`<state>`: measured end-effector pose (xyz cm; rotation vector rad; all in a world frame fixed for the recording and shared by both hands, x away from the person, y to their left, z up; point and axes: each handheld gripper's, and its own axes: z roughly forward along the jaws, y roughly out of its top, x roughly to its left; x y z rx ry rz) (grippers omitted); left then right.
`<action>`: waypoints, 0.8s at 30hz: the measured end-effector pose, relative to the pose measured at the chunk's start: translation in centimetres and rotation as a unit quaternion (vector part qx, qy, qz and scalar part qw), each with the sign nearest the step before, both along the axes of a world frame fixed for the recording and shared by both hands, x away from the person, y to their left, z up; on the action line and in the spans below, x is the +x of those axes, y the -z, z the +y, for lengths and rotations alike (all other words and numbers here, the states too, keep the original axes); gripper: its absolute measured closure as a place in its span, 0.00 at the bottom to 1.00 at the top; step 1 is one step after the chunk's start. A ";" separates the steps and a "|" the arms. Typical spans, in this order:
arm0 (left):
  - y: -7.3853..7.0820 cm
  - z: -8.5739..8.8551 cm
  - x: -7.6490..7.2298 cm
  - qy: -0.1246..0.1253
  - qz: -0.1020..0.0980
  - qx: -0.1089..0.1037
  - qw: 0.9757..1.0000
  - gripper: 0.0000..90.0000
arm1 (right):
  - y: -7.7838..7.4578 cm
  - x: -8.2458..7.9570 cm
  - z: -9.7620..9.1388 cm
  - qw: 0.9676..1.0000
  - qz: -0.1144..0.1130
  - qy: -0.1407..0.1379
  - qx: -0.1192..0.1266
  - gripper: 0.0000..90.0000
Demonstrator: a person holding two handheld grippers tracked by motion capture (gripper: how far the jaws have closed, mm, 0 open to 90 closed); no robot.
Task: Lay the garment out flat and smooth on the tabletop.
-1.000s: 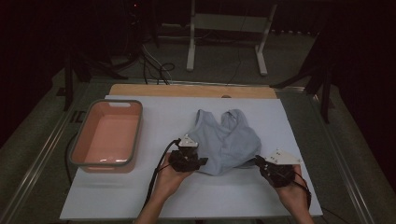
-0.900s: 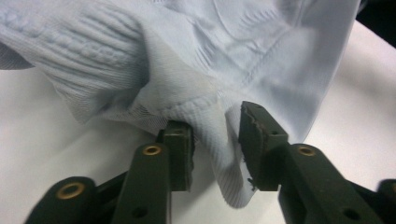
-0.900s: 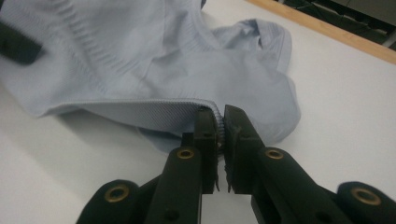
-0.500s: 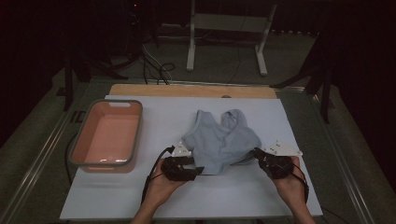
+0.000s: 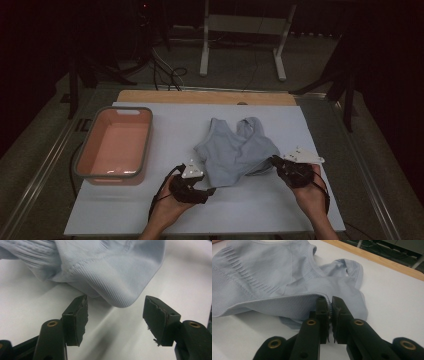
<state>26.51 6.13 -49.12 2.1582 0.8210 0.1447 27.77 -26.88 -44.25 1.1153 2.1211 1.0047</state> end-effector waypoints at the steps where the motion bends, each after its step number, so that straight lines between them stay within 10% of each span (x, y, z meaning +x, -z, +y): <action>1: 0.1 -0.1 -0.1 0.002 -0.001 0.001 1.000 0.41 | 0.0 0.0 0.0 1.000 0.000 0.000 0.000 0.94; 15: 0.6 -1.6 0.2 0.000 -0.019 0.032 0.999 0.43 | 0.0 0.5 -0.5 1.000 0.001 0.007 0.007 0.94; 24: -1.6 -1.5 2.0 -0.041 -0.034 -0.038 0.998 0.61 | 0.5 0.4 -0.6 1.000 0.008 0.008 0.001 0.94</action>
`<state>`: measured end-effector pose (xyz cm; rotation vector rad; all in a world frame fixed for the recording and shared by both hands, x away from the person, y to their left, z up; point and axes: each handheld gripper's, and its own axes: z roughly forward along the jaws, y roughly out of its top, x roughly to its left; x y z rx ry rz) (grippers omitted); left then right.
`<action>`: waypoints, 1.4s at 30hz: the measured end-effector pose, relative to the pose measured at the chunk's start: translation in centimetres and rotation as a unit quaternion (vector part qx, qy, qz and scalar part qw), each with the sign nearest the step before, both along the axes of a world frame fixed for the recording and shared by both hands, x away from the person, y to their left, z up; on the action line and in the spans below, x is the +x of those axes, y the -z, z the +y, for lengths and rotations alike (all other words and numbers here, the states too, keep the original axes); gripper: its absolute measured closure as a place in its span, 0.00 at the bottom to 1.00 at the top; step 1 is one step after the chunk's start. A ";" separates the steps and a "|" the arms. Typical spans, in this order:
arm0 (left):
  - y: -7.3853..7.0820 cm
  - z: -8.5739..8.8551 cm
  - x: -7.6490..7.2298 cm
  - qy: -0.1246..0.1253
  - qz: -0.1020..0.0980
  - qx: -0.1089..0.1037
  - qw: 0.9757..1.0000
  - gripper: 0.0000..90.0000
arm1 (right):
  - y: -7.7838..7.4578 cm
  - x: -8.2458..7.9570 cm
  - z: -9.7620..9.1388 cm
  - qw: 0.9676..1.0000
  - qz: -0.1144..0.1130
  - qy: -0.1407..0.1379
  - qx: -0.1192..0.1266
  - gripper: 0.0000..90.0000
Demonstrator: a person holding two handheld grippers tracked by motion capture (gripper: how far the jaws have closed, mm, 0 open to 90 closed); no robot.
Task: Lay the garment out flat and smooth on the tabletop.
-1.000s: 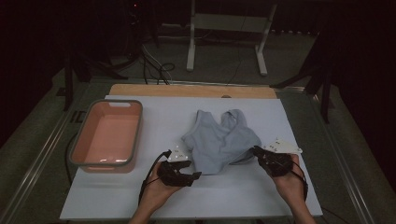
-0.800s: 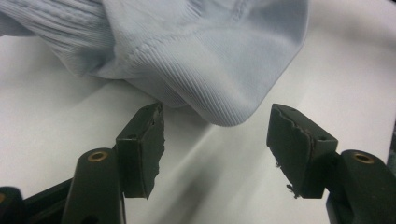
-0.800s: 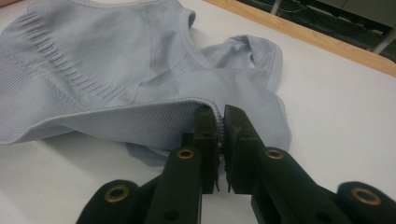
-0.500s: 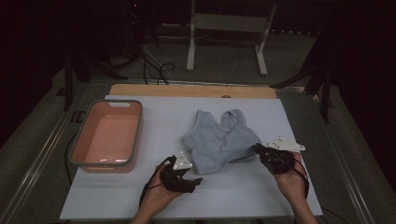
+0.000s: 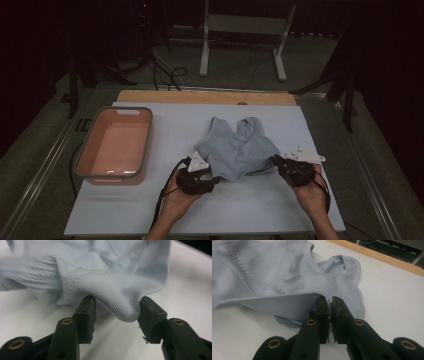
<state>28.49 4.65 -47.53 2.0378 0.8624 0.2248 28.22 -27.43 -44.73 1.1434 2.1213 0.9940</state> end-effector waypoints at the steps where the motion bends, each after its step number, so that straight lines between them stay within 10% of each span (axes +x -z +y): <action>1: 0.0 0.0 0.0 0.000 0.000 0.000 1.000 0.68 | 0.0 0.0 0.0 1.000 0.000 0.000 0.000 0.94; 7: -0.8 0.1 1.7 -0.028 0.002 -0.010 1.000 0.91 | 0.6 -0.1 0.0 1.000 0.001 0.007 -0.016 0.93; 30: -2.0 0.5 2.8 -0.066 0.007 -0.042 0.997 0.93 | 4.6 0.0 0.9 0.994 0.081 0.026 -0.067 0.57; 35: -2.1 0.8 2.8 -0.071 0.004 -0.034 0.997 0.93 | 5.3 0.1 0.9 0.990 0.107 0.030 -0.089 0.60; 42: -2.1 1.1 2.6 -0.087 -0.012 -0.007 0.996 0.94 | 4.1 -0.2 0.2 0.989 0.103 0.024 -0.101 0.90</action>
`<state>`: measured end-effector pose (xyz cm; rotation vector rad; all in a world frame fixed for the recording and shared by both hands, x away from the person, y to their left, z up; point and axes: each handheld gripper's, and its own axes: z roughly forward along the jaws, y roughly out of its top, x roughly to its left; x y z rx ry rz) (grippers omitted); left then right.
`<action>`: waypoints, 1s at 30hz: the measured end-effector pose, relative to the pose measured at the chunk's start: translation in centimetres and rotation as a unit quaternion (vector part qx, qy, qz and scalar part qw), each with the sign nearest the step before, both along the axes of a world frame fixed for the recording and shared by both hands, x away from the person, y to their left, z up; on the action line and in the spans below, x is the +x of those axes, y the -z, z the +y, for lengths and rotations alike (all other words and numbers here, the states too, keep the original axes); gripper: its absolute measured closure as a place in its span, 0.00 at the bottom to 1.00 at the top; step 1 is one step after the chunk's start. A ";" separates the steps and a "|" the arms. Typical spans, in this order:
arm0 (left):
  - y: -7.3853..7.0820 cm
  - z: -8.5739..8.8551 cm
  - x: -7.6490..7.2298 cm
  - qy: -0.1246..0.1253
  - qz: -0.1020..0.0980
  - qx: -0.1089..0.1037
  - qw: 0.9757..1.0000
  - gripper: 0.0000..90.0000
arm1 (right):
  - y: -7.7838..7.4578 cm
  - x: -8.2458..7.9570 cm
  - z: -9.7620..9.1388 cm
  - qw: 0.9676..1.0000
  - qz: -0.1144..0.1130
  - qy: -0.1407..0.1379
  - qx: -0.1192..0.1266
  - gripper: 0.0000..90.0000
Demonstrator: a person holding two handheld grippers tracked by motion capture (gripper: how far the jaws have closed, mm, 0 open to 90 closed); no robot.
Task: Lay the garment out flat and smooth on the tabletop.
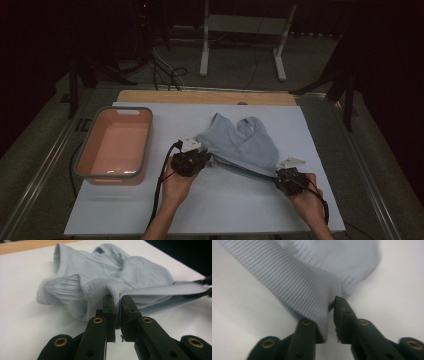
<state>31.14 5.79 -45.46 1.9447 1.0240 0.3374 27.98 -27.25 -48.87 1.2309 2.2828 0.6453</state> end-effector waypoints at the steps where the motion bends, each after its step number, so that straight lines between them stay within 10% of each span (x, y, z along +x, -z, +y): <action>1: 0.0 0.0 0.0 -0.003 0.000 0.002 1.000 0.93 | -0.3 -0.1 -0.1 1.000 -0.010 0.004 -0.007 0.91; 11: 1.5 -0.4 -0.1 -0.017 0.014 0.024 0.999 0.83 | -1.1 -0.1 -0.5 0.999 -0.024 0.008 0.023 0.91; 23: 3.5 -0.2 -0.8 -0.012 0.048 -0.027 0.998 0.57 | -1.2 0.0 -0.5 0.999 -0.021 0.008 0.041 0.90; 30: 4.4 -1.4 -1.0 -0.003 0.052 -0.016 0.999 0.50 | -1.3 0.0 -0.6 0.999 -0.021 0.010 0.048 0.90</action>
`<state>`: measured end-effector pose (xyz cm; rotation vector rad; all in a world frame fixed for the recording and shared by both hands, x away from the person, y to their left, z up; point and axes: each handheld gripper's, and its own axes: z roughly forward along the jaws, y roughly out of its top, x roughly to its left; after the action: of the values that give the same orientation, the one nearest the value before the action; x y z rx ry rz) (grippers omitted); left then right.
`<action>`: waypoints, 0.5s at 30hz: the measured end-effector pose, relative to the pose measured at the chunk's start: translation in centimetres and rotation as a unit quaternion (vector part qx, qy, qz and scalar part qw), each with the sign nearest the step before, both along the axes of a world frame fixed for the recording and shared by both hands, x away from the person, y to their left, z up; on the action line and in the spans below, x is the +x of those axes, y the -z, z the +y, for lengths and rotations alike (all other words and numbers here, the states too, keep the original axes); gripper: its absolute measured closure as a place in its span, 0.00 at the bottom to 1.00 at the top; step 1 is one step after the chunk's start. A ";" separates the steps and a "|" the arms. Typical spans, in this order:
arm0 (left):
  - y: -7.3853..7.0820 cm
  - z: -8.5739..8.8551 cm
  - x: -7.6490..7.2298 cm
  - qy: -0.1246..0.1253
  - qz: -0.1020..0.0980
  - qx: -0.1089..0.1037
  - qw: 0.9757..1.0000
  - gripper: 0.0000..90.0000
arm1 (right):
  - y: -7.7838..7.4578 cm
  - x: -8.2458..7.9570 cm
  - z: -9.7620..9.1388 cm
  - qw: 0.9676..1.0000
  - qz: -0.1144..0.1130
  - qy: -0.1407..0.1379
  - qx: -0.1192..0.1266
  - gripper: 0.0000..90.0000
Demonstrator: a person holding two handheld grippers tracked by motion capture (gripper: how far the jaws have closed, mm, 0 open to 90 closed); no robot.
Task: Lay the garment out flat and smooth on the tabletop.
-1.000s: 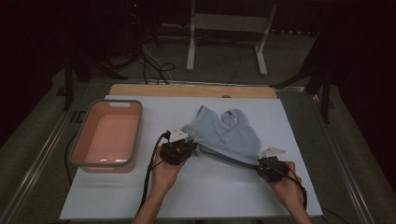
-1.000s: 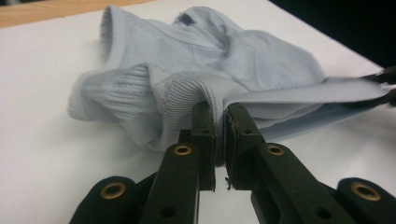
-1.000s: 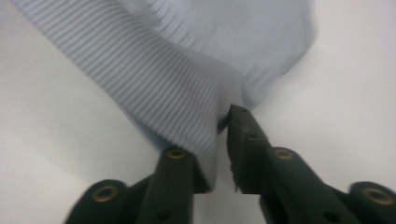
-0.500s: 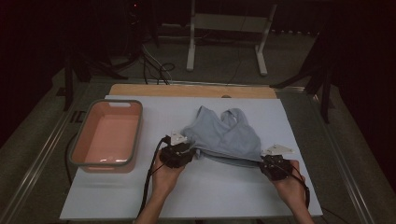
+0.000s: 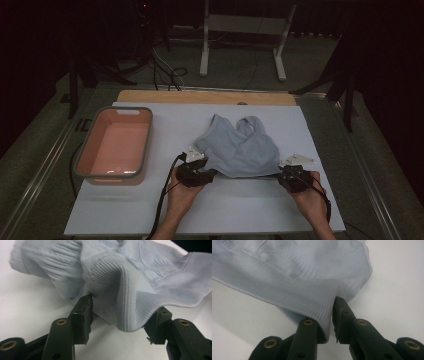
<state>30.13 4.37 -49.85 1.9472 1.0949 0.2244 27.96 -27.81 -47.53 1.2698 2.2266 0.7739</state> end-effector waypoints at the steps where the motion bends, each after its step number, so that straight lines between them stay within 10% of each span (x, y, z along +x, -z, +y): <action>1: 0.1 -0.1 0.0 0.001 0.001 0.006 1.000 0.50 | 0.0 0.0 0.0 1.000 0.000 0.001 0.001 0.90; 15: 1.7 -1.0 0.9 -0.011 0.043 0.046 0.998 0.54 | -0.1 0.1 -0.2 1.000 -0.003 0.012 0.008 0.85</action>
<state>31.00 3.35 -51.58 2.0444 1.1815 0.2075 28.09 -28.05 -47.47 1.2986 2.2003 0.7857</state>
